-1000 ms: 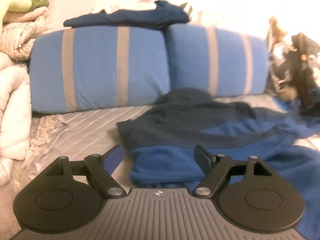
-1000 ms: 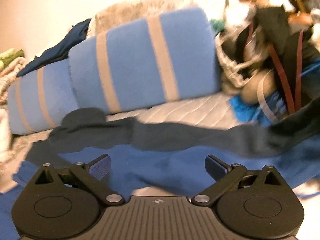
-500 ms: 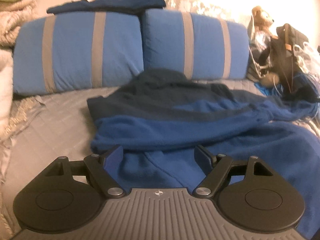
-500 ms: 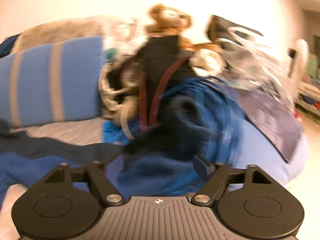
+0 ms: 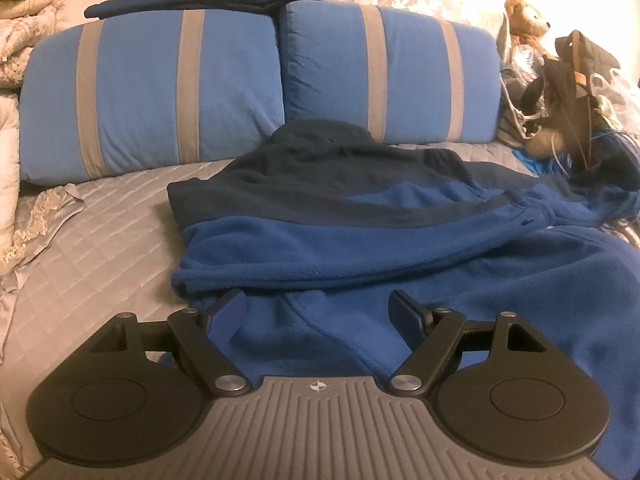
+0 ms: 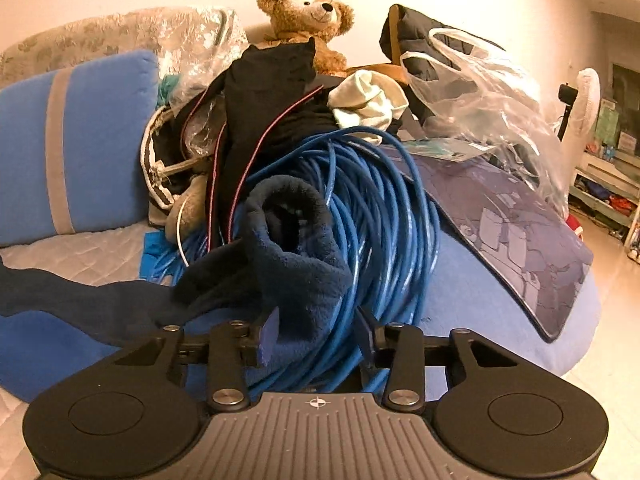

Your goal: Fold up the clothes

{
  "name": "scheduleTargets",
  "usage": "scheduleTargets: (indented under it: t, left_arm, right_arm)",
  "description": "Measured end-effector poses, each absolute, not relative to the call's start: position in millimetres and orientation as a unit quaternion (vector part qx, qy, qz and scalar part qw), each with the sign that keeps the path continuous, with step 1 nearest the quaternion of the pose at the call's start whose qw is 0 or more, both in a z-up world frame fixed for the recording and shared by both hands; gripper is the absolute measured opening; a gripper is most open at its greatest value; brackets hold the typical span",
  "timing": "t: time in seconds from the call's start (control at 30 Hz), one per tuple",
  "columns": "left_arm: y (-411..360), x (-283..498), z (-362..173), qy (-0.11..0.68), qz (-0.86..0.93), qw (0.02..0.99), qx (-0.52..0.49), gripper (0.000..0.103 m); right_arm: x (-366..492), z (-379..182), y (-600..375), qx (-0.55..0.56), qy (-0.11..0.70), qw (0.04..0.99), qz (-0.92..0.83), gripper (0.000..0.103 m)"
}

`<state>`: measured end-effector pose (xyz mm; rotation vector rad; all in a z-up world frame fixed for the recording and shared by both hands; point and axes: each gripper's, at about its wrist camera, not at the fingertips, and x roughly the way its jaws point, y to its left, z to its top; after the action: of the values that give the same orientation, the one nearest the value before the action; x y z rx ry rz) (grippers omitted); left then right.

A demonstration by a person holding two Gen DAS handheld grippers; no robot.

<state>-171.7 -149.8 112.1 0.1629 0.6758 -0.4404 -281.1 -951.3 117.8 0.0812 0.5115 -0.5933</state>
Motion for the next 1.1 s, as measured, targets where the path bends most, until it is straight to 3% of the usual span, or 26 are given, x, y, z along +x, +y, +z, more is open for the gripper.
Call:
scheduleTargets:
  t: [0.03, 0.1, 0.13, 0.23, 0.63, 1.1]
  left_arm:
    - [-149.1, -171.9, 111.9, 0.328, -0.214, 0.917, 0.077, 0.078]
    - [-147.5, -172.3, 112.1, 0.327, -0.212, 0.918, 0.072, 0.078]
    - [-147.6, -172.4, 112.2, 0.326, -0.21, 0.919, 0.071, 0.078]
    - [-148.1, -171.9, 112.6, 0.327, -0.21, 0.919, 0.071, 0.078]
    - [-147.2, -168.6, 111.8, 0.338, -0.216, 0.914, 0.066, 0.078]
    - [-142.7, -167.0, 110.9, 0.338, -0.221, 0.913, 0.057, 0.078]
  right_arm:
    - [-277.5, 116.2, -952.3, 0.037, 0.253, 0.922, -0.291, 0.044]
    - [-272.7, 115.0, -955.1, 0.045, 0.257, 0.919, -0.295, 0.032]
    - [-271.2, 115.5, -956.2, 0.051, 0.257, 0.918, -0.296, 0.019]
    - [-271.0, 126.3, -953.2, 0.072, 0.241, 0.921, -0.298, 0.014]
    - [-247.2, 198.3, -880.7, 0.105, 0.189, 0.961, -0.17, 0.01]
    - [-209.6, 232.4, -763.7, 0.109, 0.194, 0.975, -0.007, 0.01]
